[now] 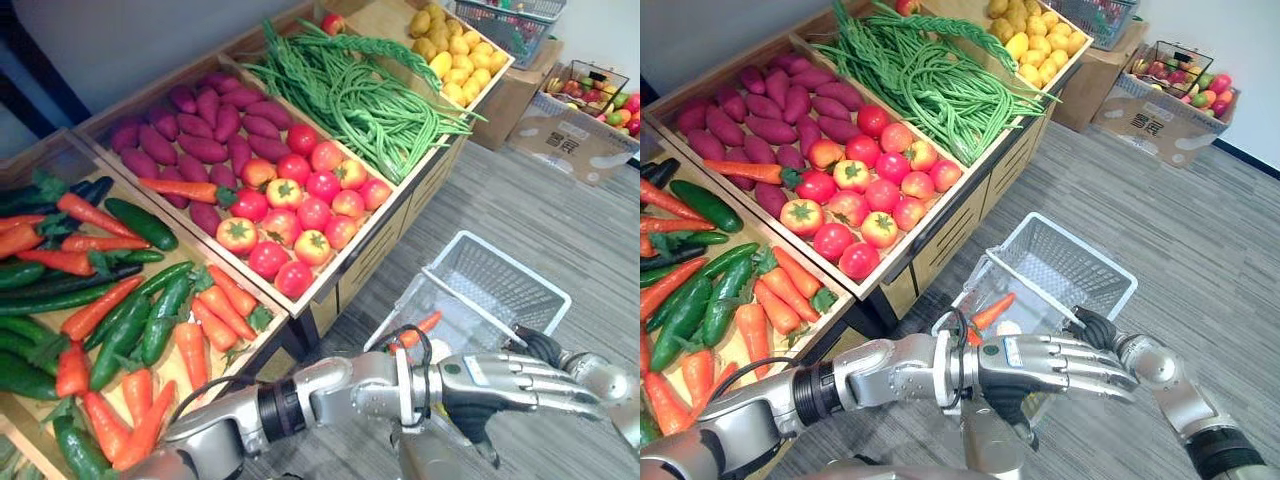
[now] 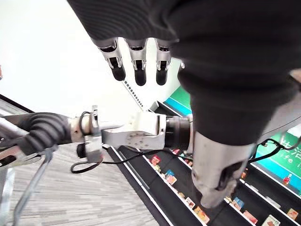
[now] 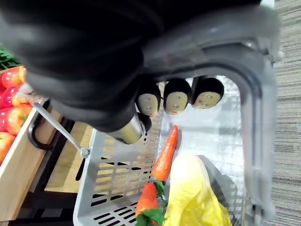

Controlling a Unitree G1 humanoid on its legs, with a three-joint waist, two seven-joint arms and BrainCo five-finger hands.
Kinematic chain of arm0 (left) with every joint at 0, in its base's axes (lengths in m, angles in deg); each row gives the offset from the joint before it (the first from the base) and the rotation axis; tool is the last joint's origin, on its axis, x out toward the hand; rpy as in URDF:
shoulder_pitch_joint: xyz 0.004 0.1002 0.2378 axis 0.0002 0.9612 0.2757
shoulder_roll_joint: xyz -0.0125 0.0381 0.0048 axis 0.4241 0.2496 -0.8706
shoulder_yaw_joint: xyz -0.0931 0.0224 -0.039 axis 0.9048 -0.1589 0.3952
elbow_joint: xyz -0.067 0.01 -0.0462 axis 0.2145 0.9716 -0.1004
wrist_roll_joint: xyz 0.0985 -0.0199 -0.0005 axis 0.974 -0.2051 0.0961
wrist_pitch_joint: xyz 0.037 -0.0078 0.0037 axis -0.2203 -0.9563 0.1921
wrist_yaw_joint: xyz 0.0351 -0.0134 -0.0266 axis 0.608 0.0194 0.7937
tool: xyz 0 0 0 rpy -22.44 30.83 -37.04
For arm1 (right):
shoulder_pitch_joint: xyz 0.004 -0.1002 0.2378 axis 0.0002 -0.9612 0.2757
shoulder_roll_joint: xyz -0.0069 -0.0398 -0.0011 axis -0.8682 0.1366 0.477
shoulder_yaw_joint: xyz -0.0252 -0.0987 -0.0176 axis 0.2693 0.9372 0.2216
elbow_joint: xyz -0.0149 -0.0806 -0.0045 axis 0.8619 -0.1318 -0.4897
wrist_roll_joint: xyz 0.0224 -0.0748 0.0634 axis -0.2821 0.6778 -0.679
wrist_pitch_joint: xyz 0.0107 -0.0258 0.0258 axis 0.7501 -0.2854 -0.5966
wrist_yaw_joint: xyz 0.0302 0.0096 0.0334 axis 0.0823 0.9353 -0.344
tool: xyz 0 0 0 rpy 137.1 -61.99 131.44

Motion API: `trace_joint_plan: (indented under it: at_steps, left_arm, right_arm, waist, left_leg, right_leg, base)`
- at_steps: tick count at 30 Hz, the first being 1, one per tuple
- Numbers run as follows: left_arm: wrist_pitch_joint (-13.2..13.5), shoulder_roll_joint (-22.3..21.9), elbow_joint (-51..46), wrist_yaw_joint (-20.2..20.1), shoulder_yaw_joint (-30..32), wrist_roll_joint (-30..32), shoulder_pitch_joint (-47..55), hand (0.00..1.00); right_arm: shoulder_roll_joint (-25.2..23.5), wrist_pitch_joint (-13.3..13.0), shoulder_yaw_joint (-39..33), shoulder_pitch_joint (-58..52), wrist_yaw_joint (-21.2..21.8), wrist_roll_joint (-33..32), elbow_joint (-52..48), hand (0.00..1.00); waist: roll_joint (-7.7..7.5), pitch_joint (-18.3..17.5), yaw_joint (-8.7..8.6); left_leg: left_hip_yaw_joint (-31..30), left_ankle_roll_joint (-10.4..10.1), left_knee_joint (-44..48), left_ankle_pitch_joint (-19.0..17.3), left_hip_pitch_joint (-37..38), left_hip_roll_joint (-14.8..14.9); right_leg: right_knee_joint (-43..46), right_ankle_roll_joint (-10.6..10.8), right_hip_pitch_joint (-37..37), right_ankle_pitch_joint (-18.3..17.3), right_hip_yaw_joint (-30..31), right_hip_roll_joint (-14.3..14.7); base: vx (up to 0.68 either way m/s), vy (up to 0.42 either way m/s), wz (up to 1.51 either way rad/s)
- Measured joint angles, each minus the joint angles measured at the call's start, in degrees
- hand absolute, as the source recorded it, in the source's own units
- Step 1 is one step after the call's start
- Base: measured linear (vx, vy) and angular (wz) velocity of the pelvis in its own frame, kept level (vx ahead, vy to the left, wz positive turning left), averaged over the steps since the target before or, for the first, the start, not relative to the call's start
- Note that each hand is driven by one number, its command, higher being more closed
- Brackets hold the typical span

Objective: Pick vegetable in the basket

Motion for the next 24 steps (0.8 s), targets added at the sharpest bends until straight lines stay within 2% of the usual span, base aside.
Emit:
trace_joint_plan:
  at_steps: [3,7,8,11,14,16,17,20,21,24]
  left_arm:
    - [0.0,1.2,-3.7,-0.1,0.0,-3.0,1.2,0.00]
    - [0.1,4.1,-8.6,0.1,1.4,-4.2,3.8,0.00]
    - [0.0,4.3,-9.1,0.1,1.9,-4.3,4.6,0.00]
    - [0.0,5.1,-11.7,0.4,5.4,-6.3,8.3,0.00]
    - [-0.2,6.8,-14.8,1.5,10.8,-6.4,11.1,0.00]
    - [-0.3,8.4,-17.1,3.1,16.4,-6.4,14.8,0.00]
    - [-0.5,8.8,-17.7,3.7,18.1,-6.4,15.5,0.00]
    - [-1.5,12.0,-21.2,5.9,28.0,-6.4,20.3,0.00]
    - [-1.5,12.2,-21.5,6.1,28.9,-6.4,20.8,0.00]
    - [-1.9,13.0,-23.4,7.6,39.7,-6.4,26.1,0.00]
  right_arm:
    - [-2.9,0.1,-1.7,0.2,-1.4,1.7,3.7,1.00]
    - [-10.1,1.3,-9.3,0.5,-4.7,5.1,10.7,1.00]
    - [-11.4,1.3,-11.0,0.4,-5.5,5.9,11.9,1.00]
    - [-17.4,2.3,-19.8,-0.8,-9.3,6.5,16.1,1.00]
    - [-22.6,3.5,-28.8,-2.2,-13.7,6.4,20.0,1.00]
    - [-25.6,4.5,-33.8,-4.0,-16.6,6.0,23.0,1.00]
    - [-26.2,4.6,-34.7,-4.4,-17.3,6.0,23.4,1.00]
    - [-28.6,4.9,-38.4,-5.4,-19.2,6.0,27.8,1.00]
    - [-28.7,4.9,-38.7,-5.5,-19.3,6.0,28.2,1.00]
    - [-29.4,5.6,-41.8,-5.1,-20.0,5.5,33.4,1.00]
  waist:
    - [0.70,-0.4,1.03]
    - [0.86,-0.6,2.79]
    - [0.97,-0.9,2.78]
    - [0.95,-1.5,4.00]
    - [0.86,-2.2,5.01]
    - [0.51,-4.2,5.46]
    - [0.46,-4.3,5.62]
    - [-0.42,-5.5,7.07]
    - [-0.47,-5.6,7.08]
    - [-0.77,-5.8,7.15]
  left_leg:
    - [-1.6,0.2,0.0,0.1,-0.8,0.1]
    - [-4.0,0.8,0.0,0.5,-2.2,-0.2]
    - [-4.8,1.0,-0.1,0.6,-2.8,-0.3]
    - [-8.0,1.8,-0.3,1.1,-4.7,-1.0]
    - [-13.1,3.1,-1.2,2.1,-7.2,-2.6]
    - [-17.8,4.1,-2.8,3.5,-9.7,-4.8]
    - [-19.0,4.3,-3.3,3.9,-10.0,-5.4]
    - [-23.8,4.9,-6.6,6.0,-12.1,-9.1]
    - [-24.1,5.0,-7.0,6.3,-12.2,-9.4]
    - [-28.6,5.6,-9.8,8.9,-13.4,-12.1]
  right_leg:
    - [0.0,-0.1,0.0,0.0,-1.1,-0.3]
    - [0.5,-0.3,0.2,-0.2,-3.5,-1.2]
    - [0.6,-0.4,0.2,-0.3,-4.3,-1.4]
    - [0.8,-0.5,0.6,-0.3,-7.7,-2.9]
    - [0.8,-0.6,1.9,-0.5,-13.1,-5.4]
    - [0.8,-1.1,2.6,-0.9,-17.9,-7.8]
    - [0.7,-1.2,3.1,-1.0,-19.2,-8.3]
    - [0.5,-1.4,4.2,-1.5,-24.0,-11.2]
    - [0.5,-1.5,4.3,-1.5,-24.5,-11.5]
    - [-0.3,-1.9,5.5,-1.8,-28.8,-13.3]
  base:
    - [0.00,0.013,0.19]
    - [-0.02,0.007,0.29]
    - [-0.03,0.006,0.39]
    - [-0.05,0.004,0.55]
    - [-0.09,0.007,0.86]
    - [-0.09,0.008,1.01]
    - [-0.05,0.003,0.99]
    - [-0.07,-0.011,0.79]
    - [-0.02,-0.016,0.73]
    - [0.00,-0.030,0.78]
